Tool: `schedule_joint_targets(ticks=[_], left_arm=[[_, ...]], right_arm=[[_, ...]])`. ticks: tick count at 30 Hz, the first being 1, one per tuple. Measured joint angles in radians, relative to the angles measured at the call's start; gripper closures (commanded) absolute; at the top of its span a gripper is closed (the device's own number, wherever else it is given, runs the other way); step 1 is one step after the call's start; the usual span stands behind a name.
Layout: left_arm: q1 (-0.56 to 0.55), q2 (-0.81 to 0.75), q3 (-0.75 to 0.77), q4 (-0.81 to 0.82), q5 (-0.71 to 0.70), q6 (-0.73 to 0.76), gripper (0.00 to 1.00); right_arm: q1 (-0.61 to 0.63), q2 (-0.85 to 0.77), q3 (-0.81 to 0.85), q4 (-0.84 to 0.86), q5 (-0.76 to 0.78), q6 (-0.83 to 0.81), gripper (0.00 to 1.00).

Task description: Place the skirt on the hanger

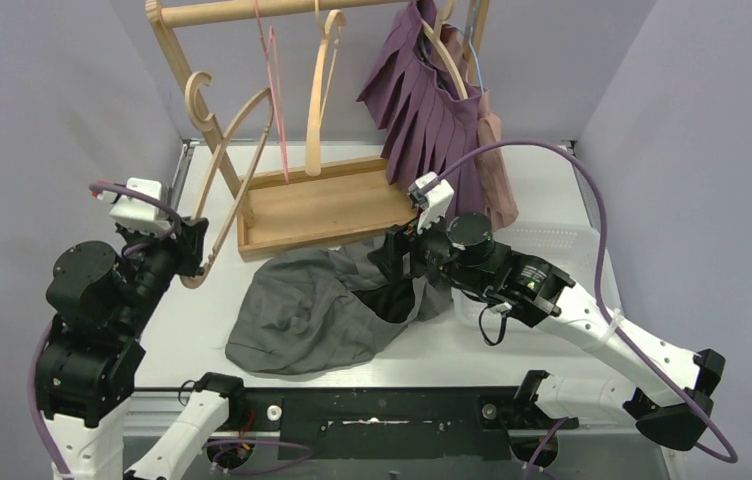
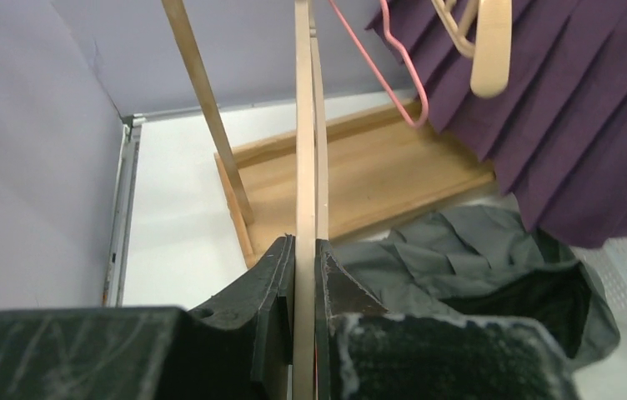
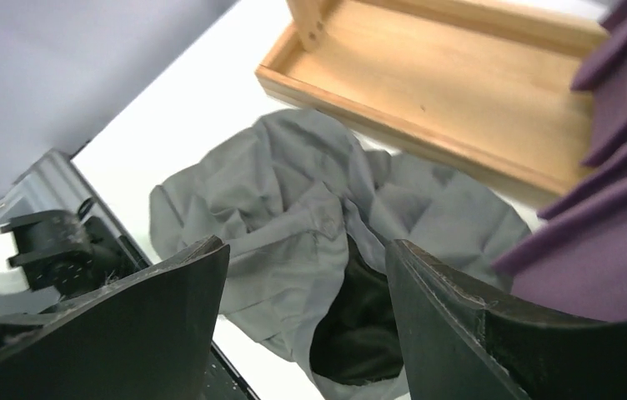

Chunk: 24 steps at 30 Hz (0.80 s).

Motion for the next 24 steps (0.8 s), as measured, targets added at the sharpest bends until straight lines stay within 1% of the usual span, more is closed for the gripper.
schedule_joint_targets(ticks=[6,10,12,15,18,20,24], left_arm=[[-0.031,-0.063,-0.015,-0.179,-0.006,-0.015,1.00],[-0.045,-0.082,-0.035,-0.307,0.003,-0.045,1.00],[-0.048,-0.090,-0.035,-0.337,0.027,-0.048,1.00],[-0.062,-0.099,-0.023,-0.367,0.110,-0.045,1.00],[-0.074,-0.105,-0.010,-0.372,0.224,-0.043,1.00],[-0.085,-0.116,-0.010,-0.372,0.282,-0.047,1.00],[-0.126,-0.155,-0.014,-0.370,0.397,-0.056,1.00]], right_arm=[[0.000,-0.059,0.018,0.083,-0.166,-0.115,0.26],[0.000,-0.073,0.029,0.150,-0.251,-0.150,0.26],[0.001,-0.070,0.031,0.171,-0.275,-0.157,0.25],[0.003,-0.054,0.037,0.187,-0.300,-0.169,0.25],[0.006,-0.032,0.048,0.201,-0.309,-0.175,0.17],[0.006,-0.024,0.050,0.214,-0.309,-0.175,0.13],[0.006,0.004,0.071,0.252,-0.317,-0.175,0.09]])
